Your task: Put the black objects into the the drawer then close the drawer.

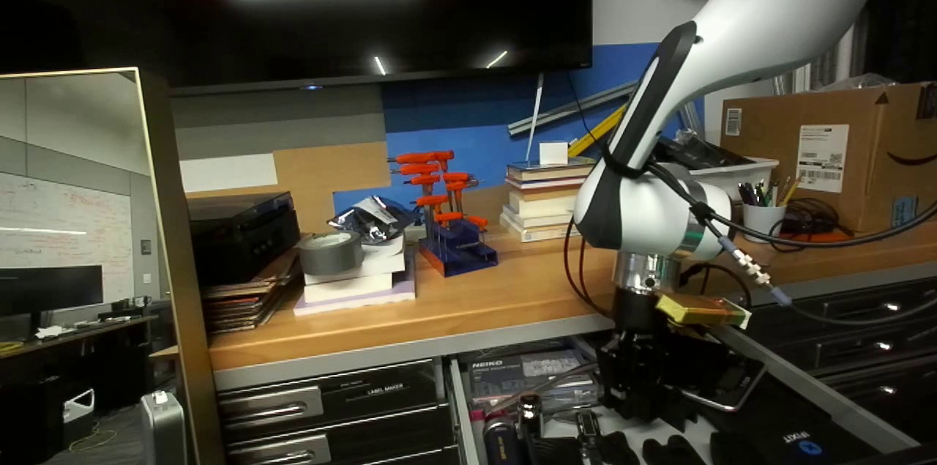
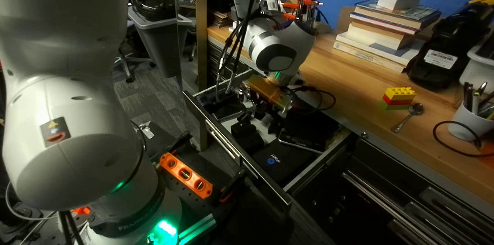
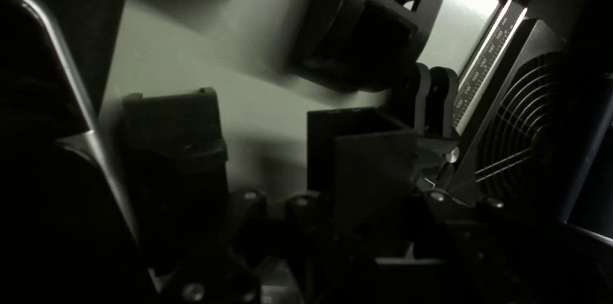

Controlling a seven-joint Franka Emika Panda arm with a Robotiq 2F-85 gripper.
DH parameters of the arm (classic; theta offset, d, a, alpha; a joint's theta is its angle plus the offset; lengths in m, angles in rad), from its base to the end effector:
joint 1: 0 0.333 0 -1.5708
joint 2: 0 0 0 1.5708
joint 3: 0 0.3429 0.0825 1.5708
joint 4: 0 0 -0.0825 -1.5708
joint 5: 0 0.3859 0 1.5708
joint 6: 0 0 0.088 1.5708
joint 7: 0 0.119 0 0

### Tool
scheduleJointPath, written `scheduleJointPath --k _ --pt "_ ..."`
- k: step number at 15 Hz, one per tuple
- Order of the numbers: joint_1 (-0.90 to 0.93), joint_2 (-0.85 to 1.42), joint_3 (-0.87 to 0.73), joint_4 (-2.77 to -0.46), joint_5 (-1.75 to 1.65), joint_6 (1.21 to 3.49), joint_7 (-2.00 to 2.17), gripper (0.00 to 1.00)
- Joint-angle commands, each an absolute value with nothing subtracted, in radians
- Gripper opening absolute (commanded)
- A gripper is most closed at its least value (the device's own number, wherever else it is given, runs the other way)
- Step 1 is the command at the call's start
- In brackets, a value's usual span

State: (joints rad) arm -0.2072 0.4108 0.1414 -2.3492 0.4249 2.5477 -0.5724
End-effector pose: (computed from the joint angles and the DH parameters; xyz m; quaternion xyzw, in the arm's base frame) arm 0.4930 -0.0307 0.1539 -0.9844 -0.0598 0.0610 0.1540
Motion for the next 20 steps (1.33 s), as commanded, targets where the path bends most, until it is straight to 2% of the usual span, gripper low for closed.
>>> scheduleJointPath --k 1,8,9,15,20 --pt "-0.233 0.414 0.167 -2.350 0.456 2.561 -0.599 0.42" --pt "-0.230 0.377 0.171 -2.365 0.455 2.549 -0.570 0.95" --pt "-0.224 0.361 0.167 -2.369 0.450 2.547 -0.556 0.99" --pt "-0.150 0.248 0.108 -2.396 0.386 2.556 -0.330 1.00" --pt "-0.066 0.158 0.024 -2.469 0.286 2.587 0.024 1.00"
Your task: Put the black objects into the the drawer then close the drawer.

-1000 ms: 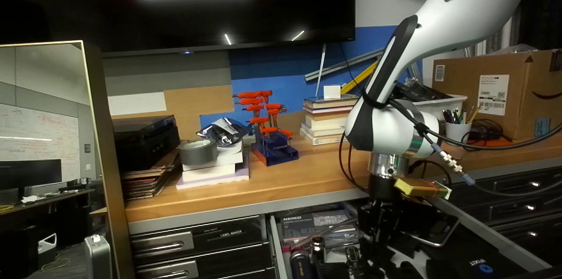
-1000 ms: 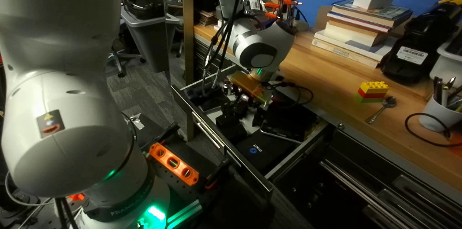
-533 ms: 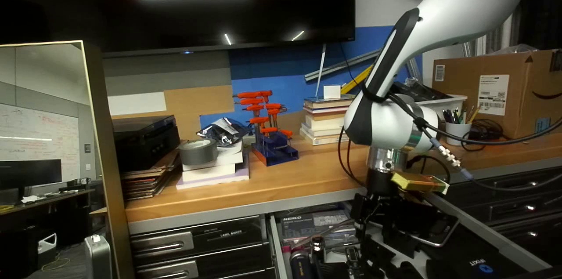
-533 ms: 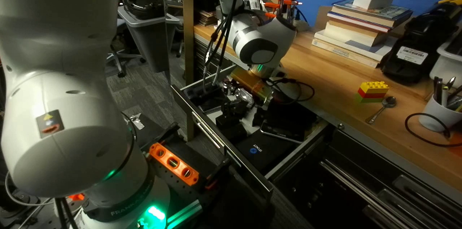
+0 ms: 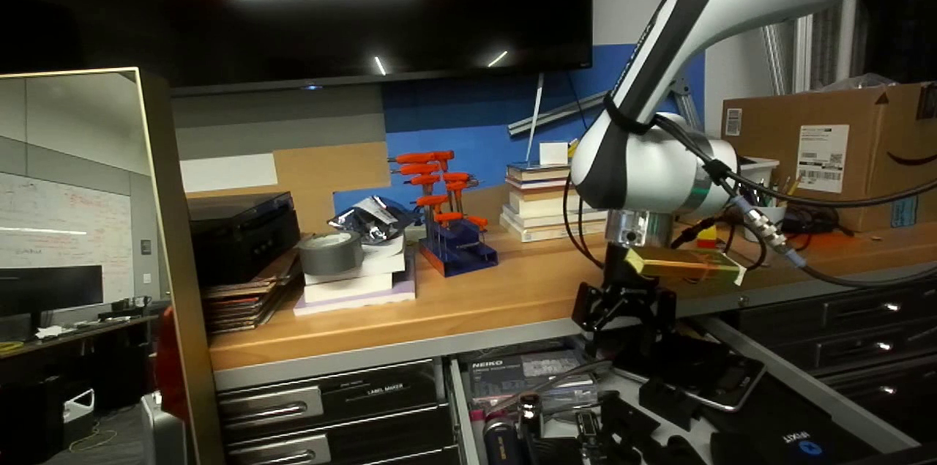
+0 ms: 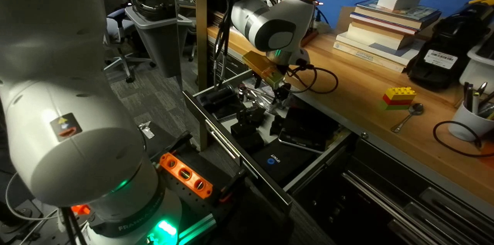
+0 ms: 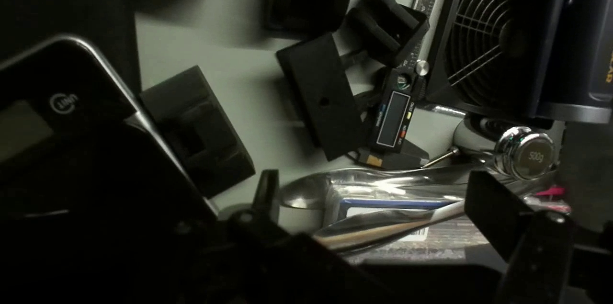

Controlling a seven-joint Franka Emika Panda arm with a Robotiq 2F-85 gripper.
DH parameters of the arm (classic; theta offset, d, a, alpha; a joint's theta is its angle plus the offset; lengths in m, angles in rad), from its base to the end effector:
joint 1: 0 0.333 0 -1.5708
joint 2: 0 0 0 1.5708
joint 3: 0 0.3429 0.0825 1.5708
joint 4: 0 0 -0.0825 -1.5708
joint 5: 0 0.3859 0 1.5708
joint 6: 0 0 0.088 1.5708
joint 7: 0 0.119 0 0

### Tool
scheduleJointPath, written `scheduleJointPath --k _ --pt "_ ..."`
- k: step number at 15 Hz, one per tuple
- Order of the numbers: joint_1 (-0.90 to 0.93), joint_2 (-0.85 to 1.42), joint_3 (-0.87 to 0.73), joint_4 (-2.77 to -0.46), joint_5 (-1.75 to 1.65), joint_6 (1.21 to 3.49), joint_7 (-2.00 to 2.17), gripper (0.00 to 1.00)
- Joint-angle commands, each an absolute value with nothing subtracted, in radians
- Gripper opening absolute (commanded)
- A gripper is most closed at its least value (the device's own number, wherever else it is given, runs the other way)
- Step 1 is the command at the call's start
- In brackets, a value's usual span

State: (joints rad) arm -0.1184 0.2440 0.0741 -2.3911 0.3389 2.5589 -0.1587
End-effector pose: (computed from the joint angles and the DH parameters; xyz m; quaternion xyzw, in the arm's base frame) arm 0.5000 -0.0240 0.2231 -0.9907 0.0885 0.0285 0.0997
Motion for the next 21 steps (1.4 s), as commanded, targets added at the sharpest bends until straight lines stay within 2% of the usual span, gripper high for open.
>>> scheduleJointPath --k 1,8,14,21 --pt "-0.051 0.139 0.006 -2.490 0.255 2.597 0.095 1.00" --pt "-0.005 -0.015 -0.079 -2.671 0.014 2.642 0.613 1.00" --pt "-0.064 -0.136 -0.061 -2.804 -0.211 2.607 1.066 1.00" --pt "-0.060 -0.098 -0.005 -2.753 -0.194 2.435 1.491 1.00"
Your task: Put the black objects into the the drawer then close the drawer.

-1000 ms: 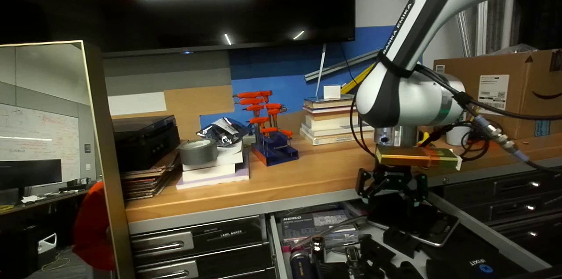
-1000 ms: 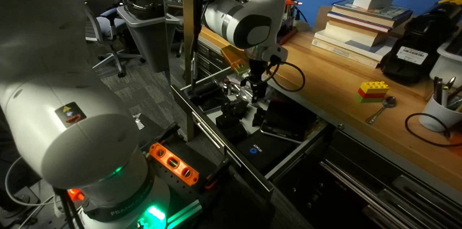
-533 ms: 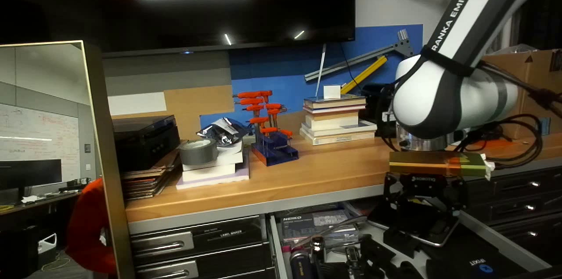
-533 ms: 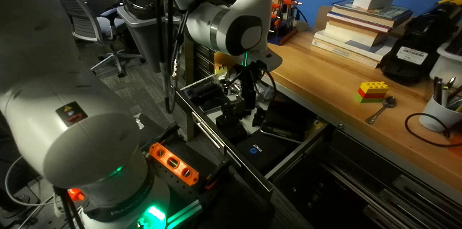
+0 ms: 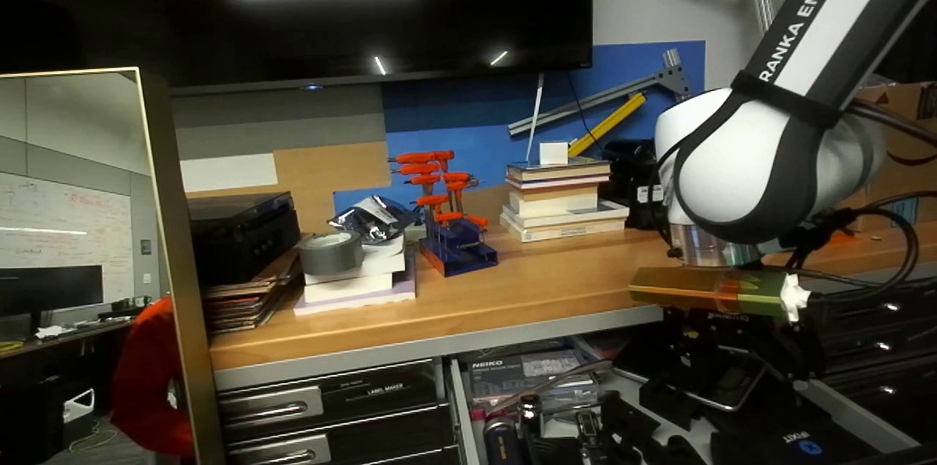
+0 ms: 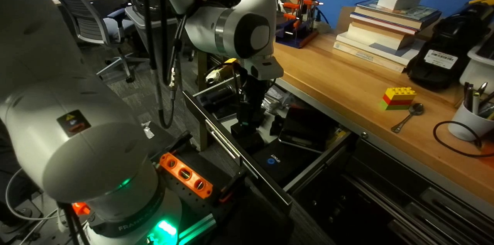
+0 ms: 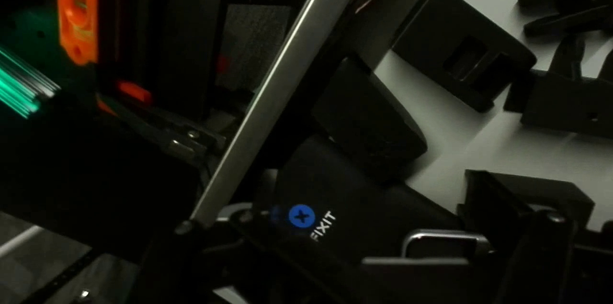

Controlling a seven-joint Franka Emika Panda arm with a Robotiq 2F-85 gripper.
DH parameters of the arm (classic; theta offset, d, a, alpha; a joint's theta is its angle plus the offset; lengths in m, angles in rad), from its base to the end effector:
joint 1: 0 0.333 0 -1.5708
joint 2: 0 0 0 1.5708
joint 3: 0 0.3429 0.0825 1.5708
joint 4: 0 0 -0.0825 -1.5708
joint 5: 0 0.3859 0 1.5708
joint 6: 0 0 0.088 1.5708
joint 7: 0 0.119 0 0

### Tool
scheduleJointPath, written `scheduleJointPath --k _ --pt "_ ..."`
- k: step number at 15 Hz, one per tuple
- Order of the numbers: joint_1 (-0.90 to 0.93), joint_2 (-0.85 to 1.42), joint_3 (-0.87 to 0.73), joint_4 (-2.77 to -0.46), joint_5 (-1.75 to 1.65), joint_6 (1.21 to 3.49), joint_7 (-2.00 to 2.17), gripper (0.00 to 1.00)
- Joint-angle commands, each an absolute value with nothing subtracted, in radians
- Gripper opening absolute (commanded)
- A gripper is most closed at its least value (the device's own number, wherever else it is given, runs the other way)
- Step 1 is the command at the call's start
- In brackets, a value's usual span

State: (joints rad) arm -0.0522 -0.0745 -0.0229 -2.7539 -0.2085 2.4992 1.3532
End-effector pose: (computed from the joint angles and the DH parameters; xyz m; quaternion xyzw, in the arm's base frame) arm 0.3669 -0.0276 0.2396 0.8066 -0.5818 -0.0397 0.0965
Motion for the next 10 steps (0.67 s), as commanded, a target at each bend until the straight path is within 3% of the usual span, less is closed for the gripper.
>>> scheduleJointPath --k 1,10 --pt "-0.063 -0.098 -0.004 -2.753 -0.202 2.416 1.546 1.00" --pt "-0.106 -0.020 -0.078 -2.756 -0.015 2.357 1.711 1.00"
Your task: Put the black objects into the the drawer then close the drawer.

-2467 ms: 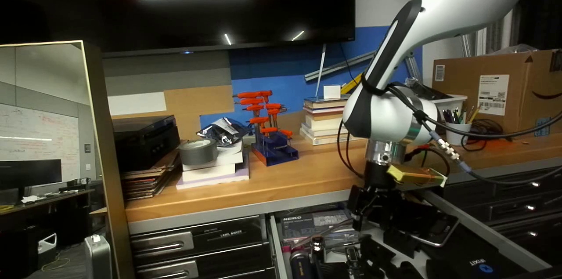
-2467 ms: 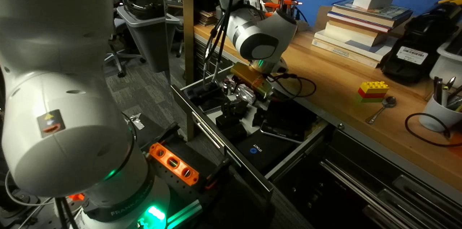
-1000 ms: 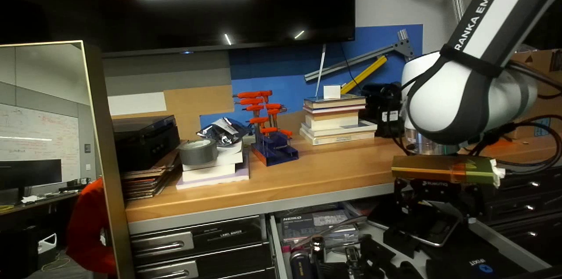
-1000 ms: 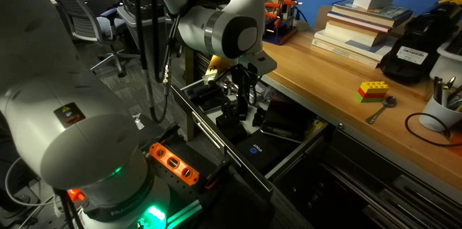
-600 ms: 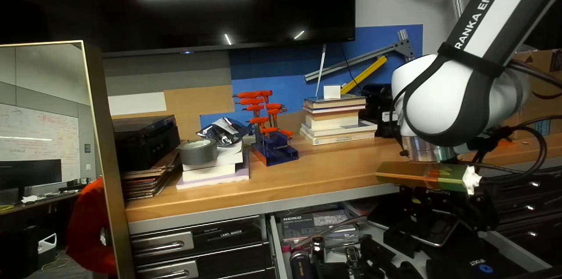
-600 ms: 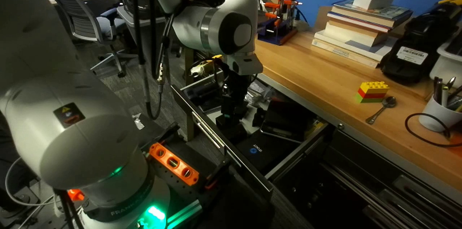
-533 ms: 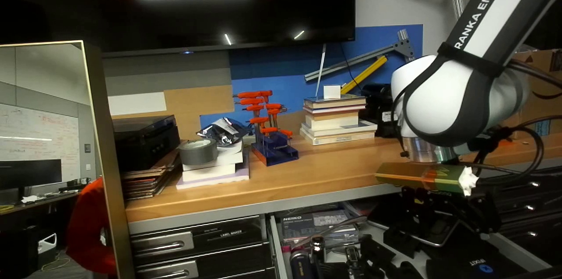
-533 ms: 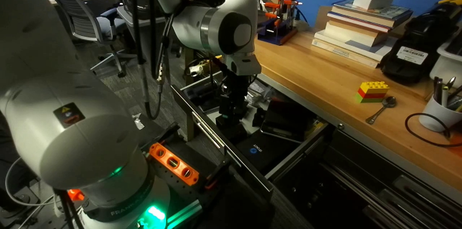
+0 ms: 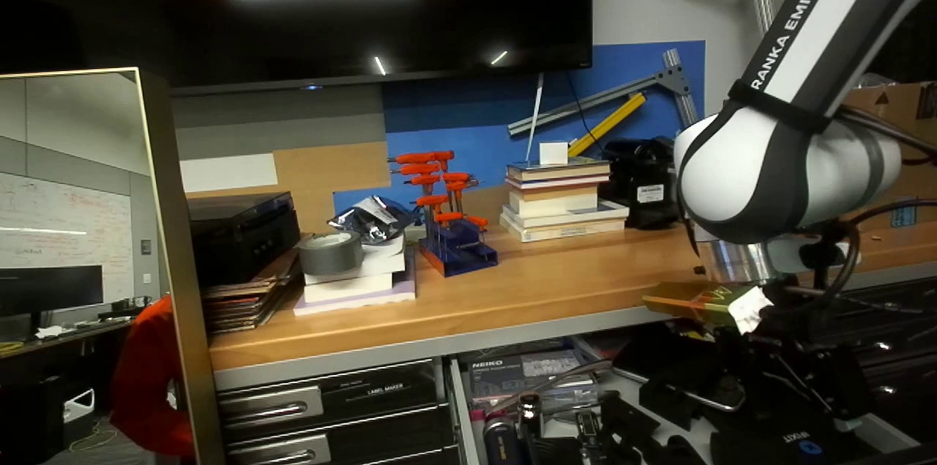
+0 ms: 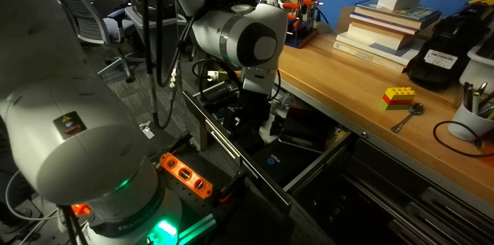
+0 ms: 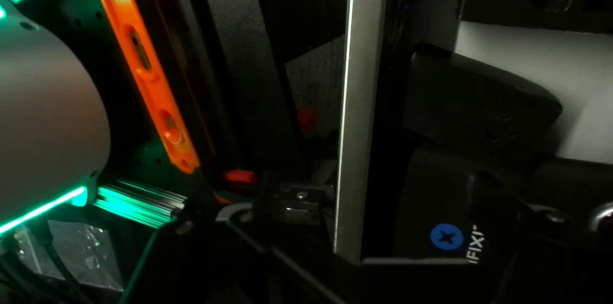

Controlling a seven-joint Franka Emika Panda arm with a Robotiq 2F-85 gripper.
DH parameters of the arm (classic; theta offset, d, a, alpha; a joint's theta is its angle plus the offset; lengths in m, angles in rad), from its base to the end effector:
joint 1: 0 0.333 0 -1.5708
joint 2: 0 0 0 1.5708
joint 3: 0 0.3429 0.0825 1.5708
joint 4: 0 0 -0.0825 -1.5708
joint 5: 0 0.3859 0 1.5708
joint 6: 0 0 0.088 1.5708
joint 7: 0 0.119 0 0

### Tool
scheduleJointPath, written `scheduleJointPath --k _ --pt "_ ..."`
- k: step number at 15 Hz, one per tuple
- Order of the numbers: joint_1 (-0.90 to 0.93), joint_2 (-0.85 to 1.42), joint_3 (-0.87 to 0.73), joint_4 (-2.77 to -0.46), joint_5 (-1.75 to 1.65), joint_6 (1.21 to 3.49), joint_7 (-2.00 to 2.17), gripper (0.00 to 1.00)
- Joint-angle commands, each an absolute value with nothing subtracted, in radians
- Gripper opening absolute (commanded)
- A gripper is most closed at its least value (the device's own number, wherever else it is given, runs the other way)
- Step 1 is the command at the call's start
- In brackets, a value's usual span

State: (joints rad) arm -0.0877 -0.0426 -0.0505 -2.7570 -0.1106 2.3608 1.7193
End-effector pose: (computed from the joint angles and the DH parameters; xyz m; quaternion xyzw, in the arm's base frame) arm 0.3407 -0.0495 0.2200 0.6252 -0.7598 -0.1020 0.1461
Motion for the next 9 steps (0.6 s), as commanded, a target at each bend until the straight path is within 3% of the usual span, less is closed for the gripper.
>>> scheduleJointPath --k 1,9 --pt "-0.110 -0.003 -0.088 -2.756 0.024 2.379 1.684 1.00" --pt "-0.163 0.118 -0.147 -2.755 0.369 2.465 1.310 1.00"
